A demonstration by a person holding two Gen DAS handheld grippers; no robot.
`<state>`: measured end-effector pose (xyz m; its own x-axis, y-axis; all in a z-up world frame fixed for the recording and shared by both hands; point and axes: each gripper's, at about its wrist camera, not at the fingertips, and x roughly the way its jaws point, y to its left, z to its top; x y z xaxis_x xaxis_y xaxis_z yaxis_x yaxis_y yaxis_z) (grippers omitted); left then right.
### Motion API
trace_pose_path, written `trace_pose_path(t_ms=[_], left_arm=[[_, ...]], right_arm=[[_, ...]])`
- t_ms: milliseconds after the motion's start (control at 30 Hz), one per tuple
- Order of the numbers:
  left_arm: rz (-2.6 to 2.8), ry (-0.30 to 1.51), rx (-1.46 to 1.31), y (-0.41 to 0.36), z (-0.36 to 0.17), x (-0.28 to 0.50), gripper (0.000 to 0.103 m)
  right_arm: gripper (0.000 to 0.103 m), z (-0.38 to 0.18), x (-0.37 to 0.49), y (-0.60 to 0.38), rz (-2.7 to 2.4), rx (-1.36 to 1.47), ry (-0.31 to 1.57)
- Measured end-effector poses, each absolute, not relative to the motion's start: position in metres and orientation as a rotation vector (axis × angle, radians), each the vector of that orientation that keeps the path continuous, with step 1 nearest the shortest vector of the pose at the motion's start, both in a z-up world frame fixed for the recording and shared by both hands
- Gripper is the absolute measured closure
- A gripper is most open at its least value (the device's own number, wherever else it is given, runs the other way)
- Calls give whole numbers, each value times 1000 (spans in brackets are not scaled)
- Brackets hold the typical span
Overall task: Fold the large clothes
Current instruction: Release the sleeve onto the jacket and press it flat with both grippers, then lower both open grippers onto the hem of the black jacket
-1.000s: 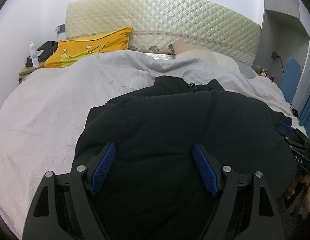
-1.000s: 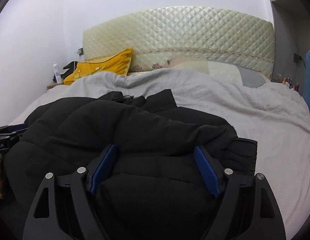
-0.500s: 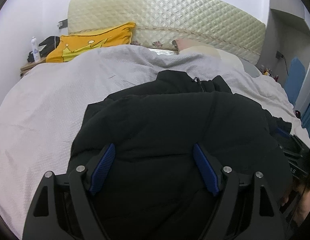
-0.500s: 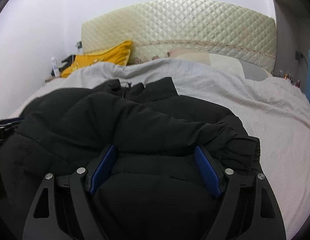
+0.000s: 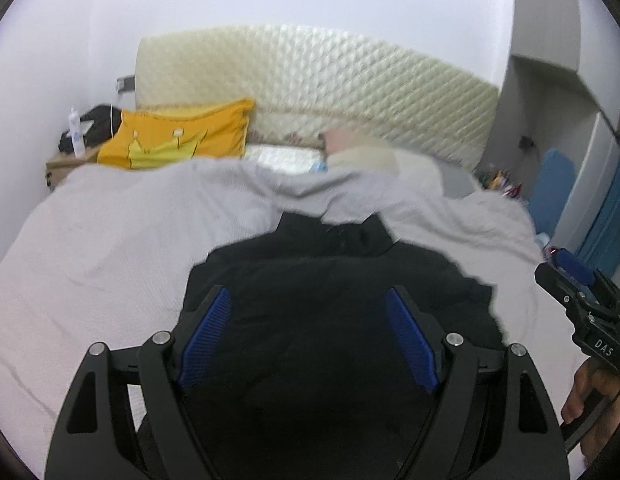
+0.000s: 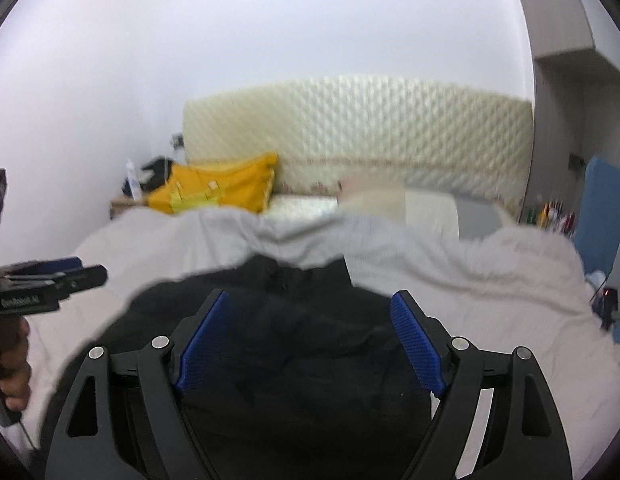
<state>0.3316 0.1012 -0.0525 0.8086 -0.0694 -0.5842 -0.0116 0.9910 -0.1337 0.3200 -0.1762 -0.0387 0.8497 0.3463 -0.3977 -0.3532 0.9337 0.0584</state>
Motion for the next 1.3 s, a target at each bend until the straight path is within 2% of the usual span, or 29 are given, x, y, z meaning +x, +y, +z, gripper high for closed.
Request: trace_pose_path(t_ms=[367,667,900,1300], left_arm=[[-74,478,-140,89,76,224,22],[-104,421,-133,83,116,141,22],[-124,433,-114,82,106,103,22],[-143,494,-72,79,37,63,22]], right_arm=[[16,85,204,-182,392,-4,226],[14,122,127,-186,402,35,173],[13,110,86,-185,414,38,171],[13,38,47,-184,414,68,213]])
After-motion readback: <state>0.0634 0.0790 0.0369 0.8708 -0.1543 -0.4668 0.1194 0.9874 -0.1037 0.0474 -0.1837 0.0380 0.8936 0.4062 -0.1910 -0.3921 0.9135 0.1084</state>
